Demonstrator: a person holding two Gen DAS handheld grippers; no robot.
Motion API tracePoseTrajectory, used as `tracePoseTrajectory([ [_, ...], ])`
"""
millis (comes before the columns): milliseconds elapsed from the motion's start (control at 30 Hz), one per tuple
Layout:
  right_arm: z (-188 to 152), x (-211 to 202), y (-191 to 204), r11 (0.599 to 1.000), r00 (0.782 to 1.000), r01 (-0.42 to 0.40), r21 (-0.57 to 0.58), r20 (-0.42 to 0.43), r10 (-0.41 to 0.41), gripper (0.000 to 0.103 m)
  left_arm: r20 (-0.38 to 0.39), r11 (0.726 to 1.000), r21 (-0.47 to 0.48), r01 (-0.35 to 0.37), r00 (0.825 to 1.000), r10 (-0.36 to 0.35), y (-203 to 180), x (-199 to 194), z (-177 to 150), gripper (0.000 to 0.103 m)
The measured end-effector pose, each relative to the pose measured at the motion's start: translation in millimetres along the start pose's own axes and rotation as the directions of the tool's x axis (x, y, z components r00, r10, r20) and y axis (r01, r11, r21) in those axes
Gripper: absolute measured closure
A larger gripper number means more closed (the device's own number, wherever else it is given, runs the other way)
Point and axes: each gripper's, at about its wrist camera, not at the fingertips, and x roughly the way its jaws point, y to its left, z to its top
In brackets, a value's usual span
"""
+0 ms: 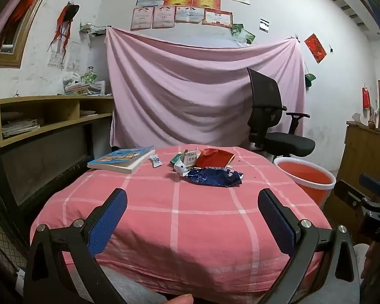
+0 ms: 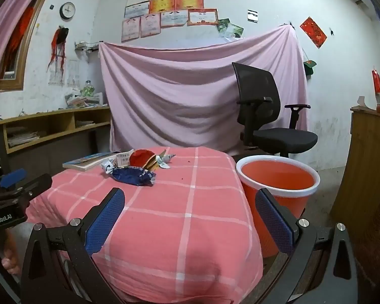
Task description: Collect trash
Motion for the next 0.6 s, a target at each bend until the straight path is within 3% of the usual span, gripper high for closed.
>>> tracePoseTrajectory([
  [600,-1.1,1.2,-2.5,1.0,1.0,-0.001,0.019,0.004,0.001,0.0,-0.009,1.0,0.0,0.001,1.0,-0.001,0.6,0.6,0.1,0.002],
])
